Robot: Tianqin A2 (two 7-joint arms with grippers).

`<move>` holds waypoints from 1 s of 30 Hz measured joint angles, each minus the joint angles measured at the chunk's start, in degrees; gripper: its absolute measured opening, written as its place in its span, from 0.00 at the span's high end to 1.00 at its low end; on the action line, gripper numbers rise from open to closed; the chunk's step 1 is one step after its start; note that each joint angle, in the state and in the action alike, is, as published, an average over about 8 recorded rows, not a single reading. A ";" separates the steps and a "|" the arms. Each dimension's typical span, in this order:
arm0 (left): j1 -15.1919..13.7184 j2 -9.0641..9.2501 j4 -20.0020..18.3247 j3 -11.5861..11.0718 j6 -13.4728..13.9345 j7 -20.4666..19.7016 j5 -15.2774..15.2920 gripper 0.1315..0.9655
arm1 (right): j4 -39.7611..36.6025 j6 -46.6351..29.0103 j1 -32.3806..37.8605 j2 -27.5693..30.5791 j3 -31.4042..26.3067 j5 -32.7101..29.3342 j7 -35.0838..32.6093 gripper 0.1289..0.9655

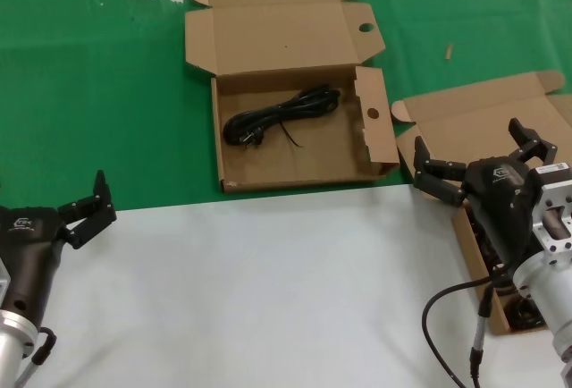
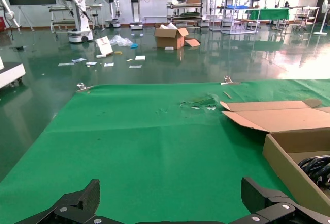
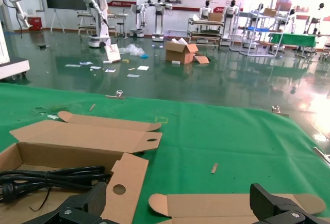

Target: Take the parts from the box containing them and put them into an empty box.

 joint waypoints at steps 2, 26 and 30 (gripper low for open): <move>0.00 0.00 0.00 0.00 0.00 0.00 0.00 0.00 | 0.00 0.00 0.00 0.00 0.00 0.00 0.00 0.00; 0.00 0.00 0.00 0.00 0.00 0.00 0.00 0.00 | 0.00 0.00 0.00 0.00 0.00 0.00 0.00 0.00; 0.00 0.00 0.00 0.00 0.00 0.00 0.00 0.00 | 0.00 0.00 0.00 0.00 0.00 0.00 0.00 0.00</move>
